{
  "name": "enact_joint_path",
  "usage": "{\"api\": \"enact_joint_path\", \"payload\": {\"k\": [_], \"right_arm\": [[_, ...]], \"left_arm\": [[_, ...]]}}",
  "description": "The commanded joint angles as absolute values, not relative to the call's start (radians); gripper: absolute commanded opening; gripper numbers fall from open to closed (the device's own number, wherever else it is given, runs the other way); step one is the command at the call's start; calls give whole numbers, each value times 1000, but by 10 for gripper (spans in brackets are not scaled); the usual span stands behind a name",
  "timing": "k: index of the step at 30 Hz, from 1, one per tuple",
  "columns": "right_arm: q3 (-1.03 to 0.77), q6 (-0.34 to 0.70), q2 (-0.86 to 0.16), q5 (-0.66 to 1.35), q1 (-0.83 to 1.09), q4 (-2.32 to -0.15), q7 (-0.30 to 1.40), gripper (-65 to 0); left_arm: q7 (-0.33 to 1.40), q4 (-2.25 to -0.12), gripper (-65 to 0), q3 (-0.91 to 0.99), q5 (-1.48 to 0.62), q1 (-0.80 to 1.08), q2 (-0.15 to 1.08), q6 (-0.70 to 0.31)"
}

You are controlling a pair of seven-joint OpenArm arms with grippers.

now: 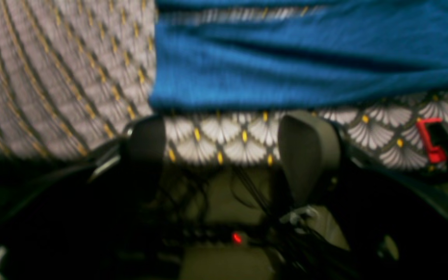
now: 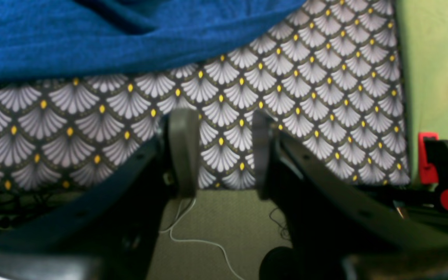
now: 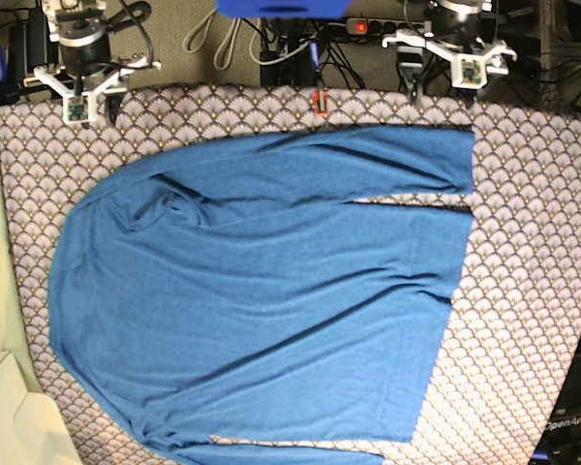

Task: Fold the T-shirt properly
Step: 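Lower both grippers toward the hem corners of the blue shirt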

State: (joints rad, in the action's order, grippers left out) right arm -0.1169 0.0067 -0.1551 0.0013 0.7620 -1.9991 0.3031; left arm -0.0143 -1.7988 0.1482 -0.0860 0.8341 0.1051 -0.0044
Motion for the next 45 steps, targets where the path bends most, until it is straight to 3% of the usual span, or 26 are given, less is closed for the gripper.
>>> {"api": "enact_joint_path", "payload": {"k": [1, 19, 28, 45], "right_arm": [[-120, 7, -165, 1, 769, -2012, 278, -413], [-120, 7, -177, 1, 769, -2009, 280, -413], [-120, 7, -177, 1, 773, -2009, 280, -413], [-120, 7, -179, 1, 773, -2009, 280, -413]], "left_arm": [[-44, -1802, -178, 153, -117, 831, 111, -2], [-42, -1709, -178, 283, -441, 719, 114, -2], [114, -1679, -178, 283, -604, 651, 110, -2], [120, -1658, -181, 282, -627, 608, 36, -7]]}}
